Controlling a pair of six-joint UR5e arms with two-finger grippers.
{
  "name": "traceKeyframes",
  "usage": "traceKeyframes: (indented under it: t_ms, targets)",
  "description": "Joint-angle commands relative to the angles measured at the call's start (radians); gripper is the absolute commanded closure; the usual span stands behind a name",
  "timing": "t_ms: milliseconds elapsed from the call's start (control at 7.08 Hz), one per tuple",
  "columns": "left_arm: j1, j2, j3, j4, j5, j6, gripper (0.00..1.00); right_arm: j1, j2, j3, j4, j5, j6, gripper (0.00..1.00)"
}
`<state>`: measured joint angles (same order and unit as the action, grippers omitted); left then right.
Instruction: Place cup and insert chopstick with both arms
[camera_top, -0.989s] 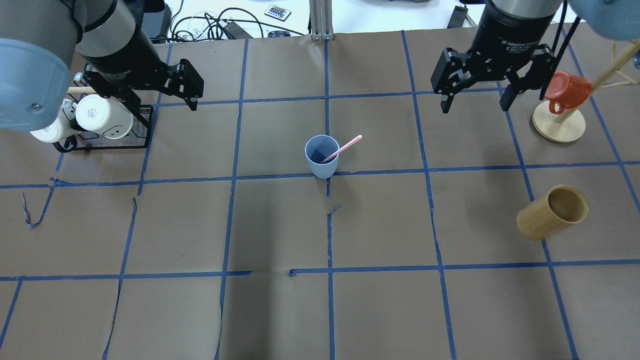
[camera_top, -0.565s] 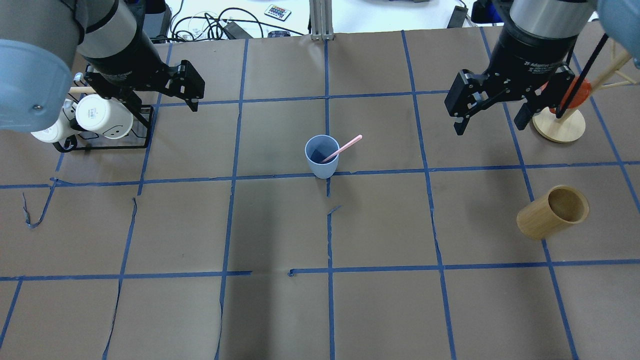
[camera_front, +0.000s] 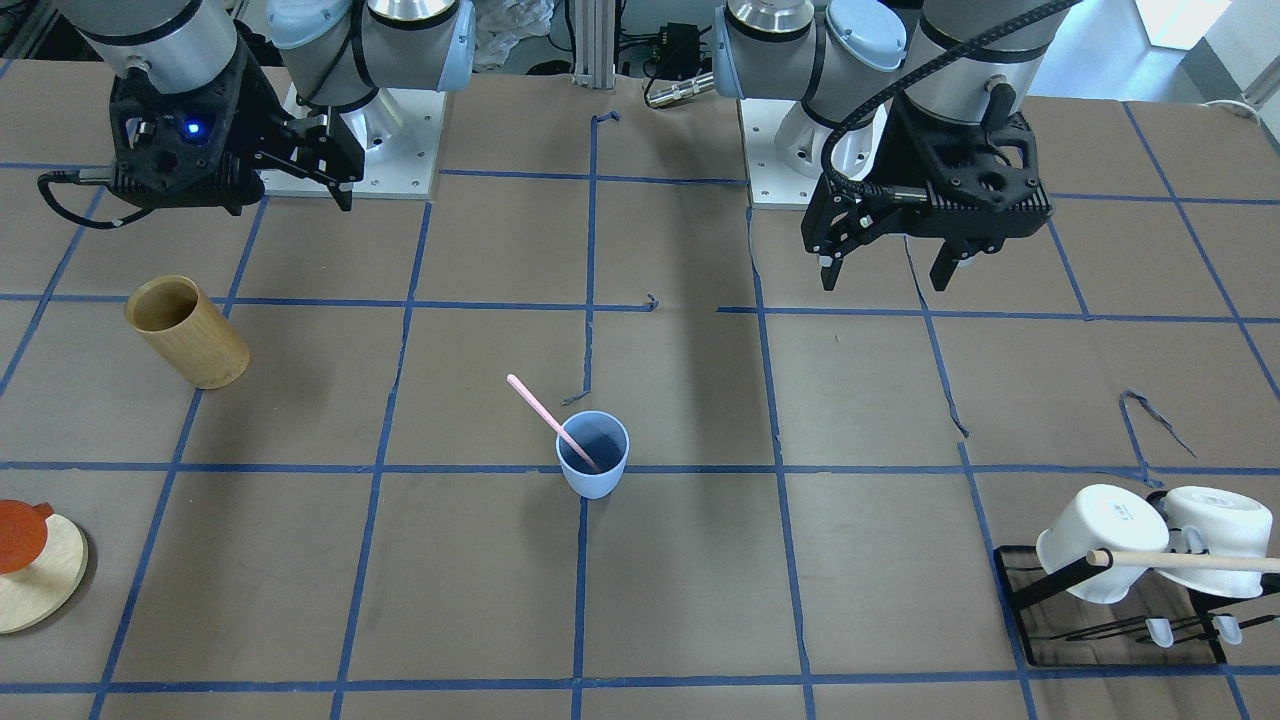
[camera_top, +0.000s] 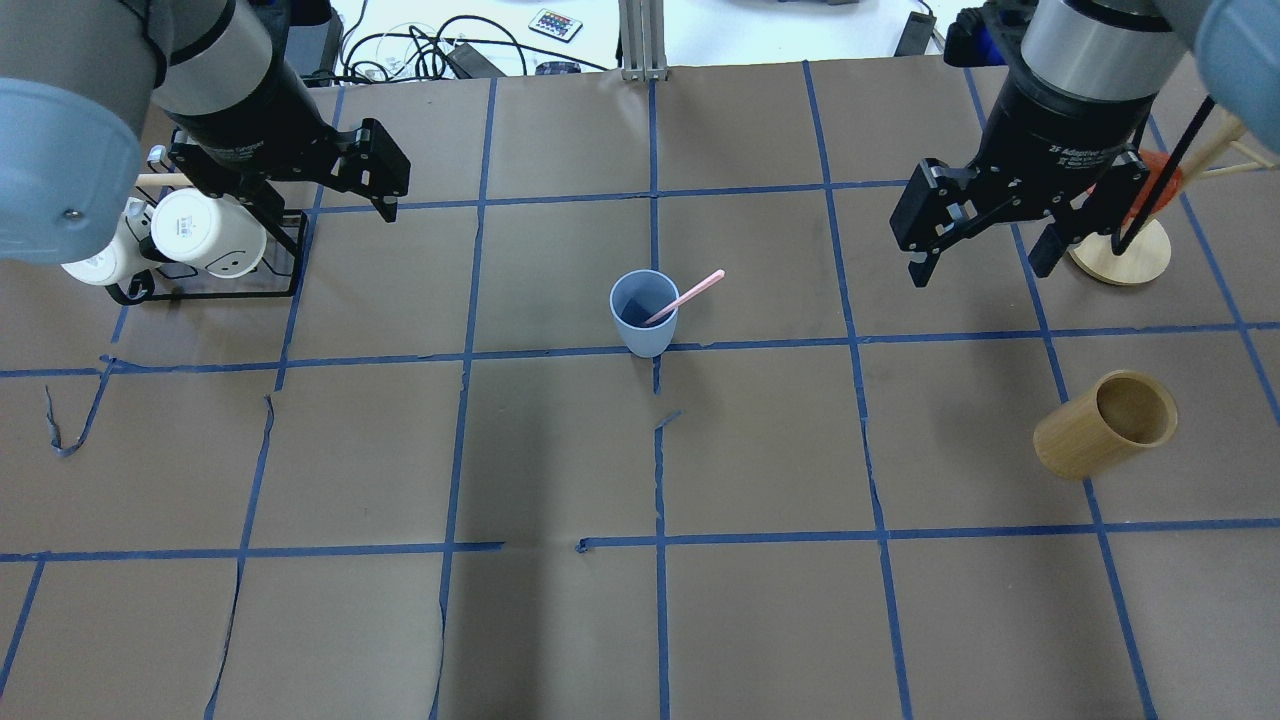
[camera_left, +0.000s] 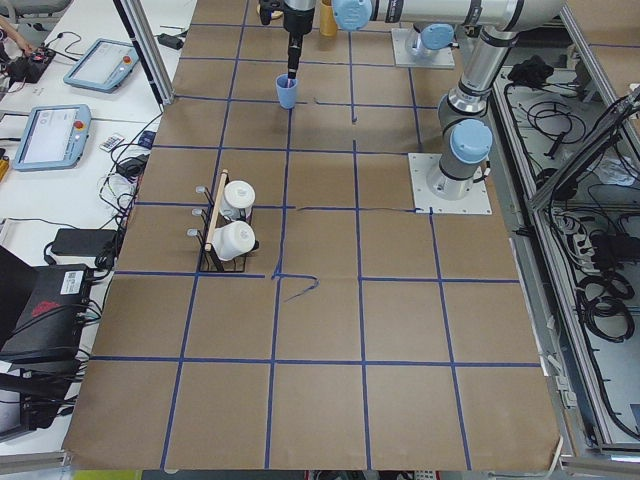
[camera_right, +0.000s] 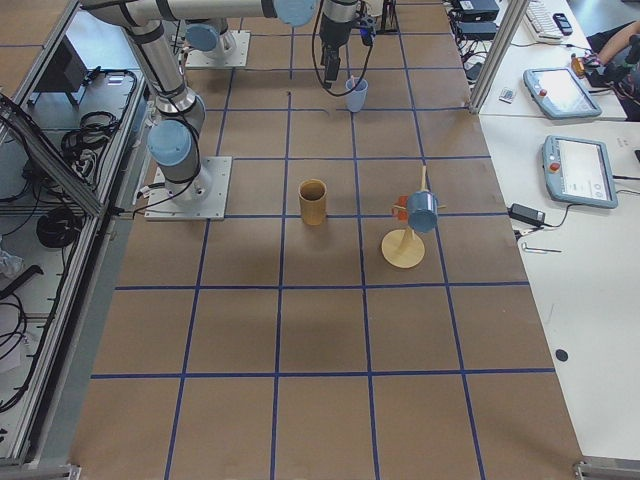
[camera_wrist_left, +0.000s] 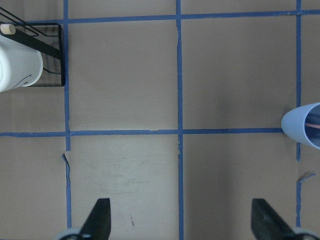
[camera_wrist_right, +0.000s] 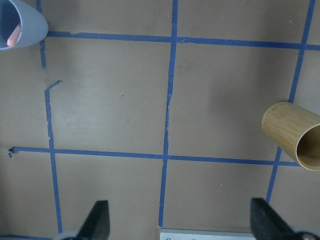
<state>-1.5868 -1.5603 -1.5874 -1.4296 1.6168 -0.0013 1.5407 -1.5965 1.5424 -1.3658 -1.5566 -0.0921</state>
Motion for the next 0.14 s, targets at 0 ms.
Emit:
traceKeyframes:
  t_ms: [0]
  targets:
    - [0.001,0.0,0.006,-0.003,0.003,-0.006,0.0,-0.001,0.0,0.001,0.002,0.0,0.0,0.0]
